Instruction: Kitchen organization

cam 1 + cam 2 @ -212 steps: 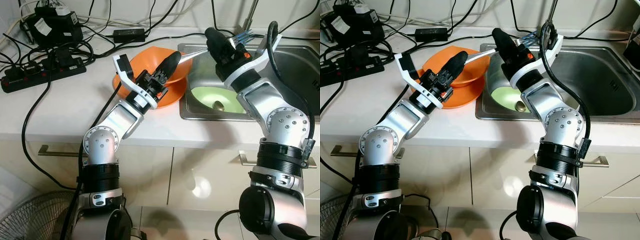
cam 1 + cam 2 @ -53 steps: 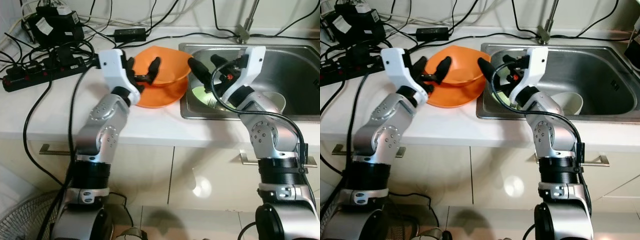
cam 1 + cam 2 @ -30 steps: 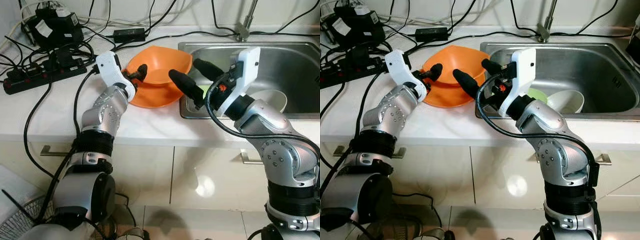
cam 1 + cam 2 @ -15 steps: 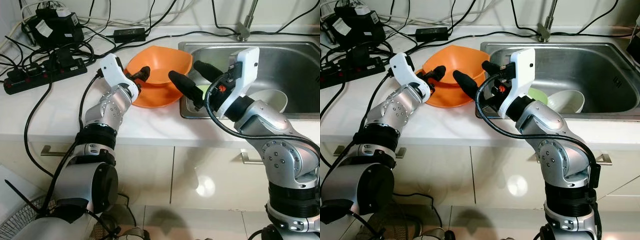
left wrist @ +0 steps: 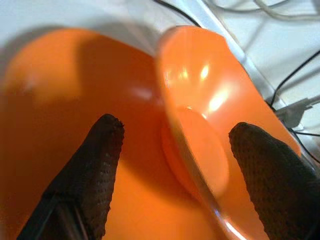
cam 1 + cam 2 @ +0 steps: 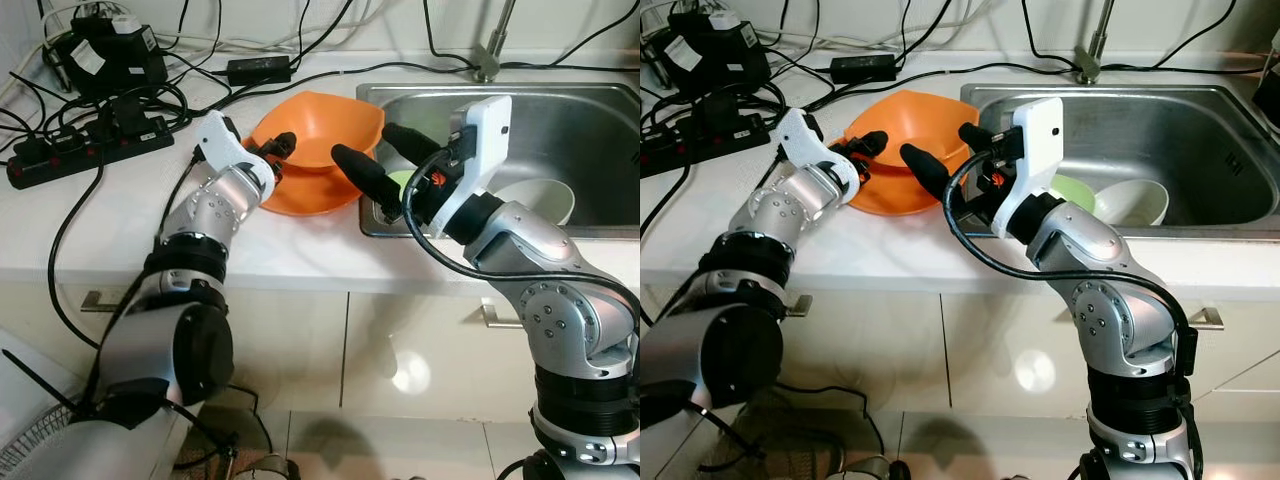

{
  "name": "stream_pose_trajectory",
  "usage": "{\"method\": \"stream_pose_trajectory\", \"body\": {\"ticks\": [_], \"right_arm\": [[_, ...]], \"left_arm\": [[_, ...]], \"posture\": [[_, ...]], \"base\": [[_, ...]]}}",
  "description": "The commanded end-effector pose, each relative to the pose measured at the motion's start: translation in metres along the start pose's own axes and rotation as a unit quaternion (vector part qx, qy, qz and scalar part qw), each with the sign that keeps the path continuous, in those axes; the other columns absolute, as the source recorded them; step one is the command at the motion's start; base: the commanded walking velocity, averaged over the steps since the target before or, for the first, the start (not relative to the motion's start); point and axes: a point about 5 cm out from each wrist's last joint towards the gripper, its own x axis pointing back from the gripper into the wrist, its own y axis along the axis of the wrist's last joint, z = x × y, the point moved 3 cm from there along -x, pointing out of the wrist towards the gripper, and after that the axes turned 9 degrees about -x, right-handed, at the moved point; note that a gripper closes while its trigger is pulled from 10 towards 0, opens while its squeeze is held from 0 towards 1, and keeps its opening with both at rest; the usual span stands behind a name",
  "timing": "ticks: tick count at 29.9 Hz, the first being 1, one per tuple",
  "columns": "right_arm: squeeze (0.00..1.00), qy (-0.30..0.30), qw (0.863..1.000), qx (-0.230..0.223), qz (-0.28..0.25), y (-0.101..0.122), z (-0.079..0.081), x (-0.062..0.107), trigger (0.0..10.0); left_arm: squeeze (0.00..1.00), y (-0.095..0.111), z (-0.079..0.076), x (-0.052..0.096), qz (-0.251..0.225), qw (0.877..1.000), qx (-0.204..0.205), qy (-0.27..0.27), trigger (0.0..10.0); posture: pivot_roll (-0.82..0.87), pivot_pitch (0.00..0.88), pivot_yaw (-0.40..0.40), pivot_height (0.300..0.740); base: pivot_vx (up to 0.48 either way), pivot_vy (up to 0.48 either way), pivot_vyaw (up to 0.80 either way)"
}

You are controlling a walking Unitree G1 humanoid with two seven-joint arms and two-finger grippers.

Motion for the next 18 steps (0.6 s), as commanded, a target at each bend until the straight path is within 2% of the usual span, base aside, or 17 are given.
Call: {"method": "stream_pose_trajectory", "body": {"ticks": [1, 5, 6, 7, 8, 9, 18], "right_arm": [[0.0, 0.004, 1.0, 0.003, 0.003, -0.001, 0.003, 0.001, 10.0], [0.0, 0.004, 1.0, 0.009, 0.006, -0.001, 0.003, 0.001, 10.0], [0.0, 0.004, 1.0, 0.009, 0.005, 0.0, 0.003, 0.0, 10.0], [0.0, 0.005, 1.0, 0.01, 0.004, 0.0, 0.003, 0.0, 10.0], [0.0, 0.005, 1.0, 0.01, 0.004, 0.0, 0.003, 0.0, 10.0], [0.0, 0.005, 1.0, 0.012, 0.004, 0.001, 0.004, 0.0, 10.0], [0.0, 0.003, 1.0, 0.014, 0.006, -0.002, 0.005, 0.001, 10.0]], "left_arm": [[0.0, 0.004, -0.001, 0.0, 0.006, 1.0, 0.004, 0.006, 10.0], [0.0, 0.007, 0.006, 0.0, 0.012, 0.999, 0.027, 0.021, 10.0], [0.0, 0.008, 0.007, 0.0, 0.013, 0.999, 0.031, 0.022, 4.8], [0.0, 0.008, 0.009, 0.0, 0.016, 0.999, 0.042, 0.027, 0.5], [0.0, 0.008, 0.009, 0.0, 0.016, 0.999, 0.042, 0.027, 0.5], [0.0, 0.008, 0.01, 0.0, 0.017, 0.998, 0.05, 0.028, 0.0], [0.0, 0.01, 0.009, 0.0, 0.018, 0.998, 0.06, 0.026, 0.0]], "posture": [[-0.02, 0.051, 0.087, 0.74], [-0.01, 0.055, 0.086, 0.74], [-0.01, 0.057, 0.086, 0.74], [-0.01, 0.056, 0.085, 0.74], [-0.01, 0.056, 0.085, 0.74], [-0.01, 0.059, 0.086, 0.74], [-0.01, 0.051, 0.094, 0.74]], "base": [[0.0, 0.0, 0.0], [0.0, 0.0, 0.0], [0.0, 0.0, 0.0], [0.0, 0.0, 0.0], [0.0, 0.0, 0.0], [0.0, 0.0, 0.0], [0.0, 0.0, 0.0]]}}
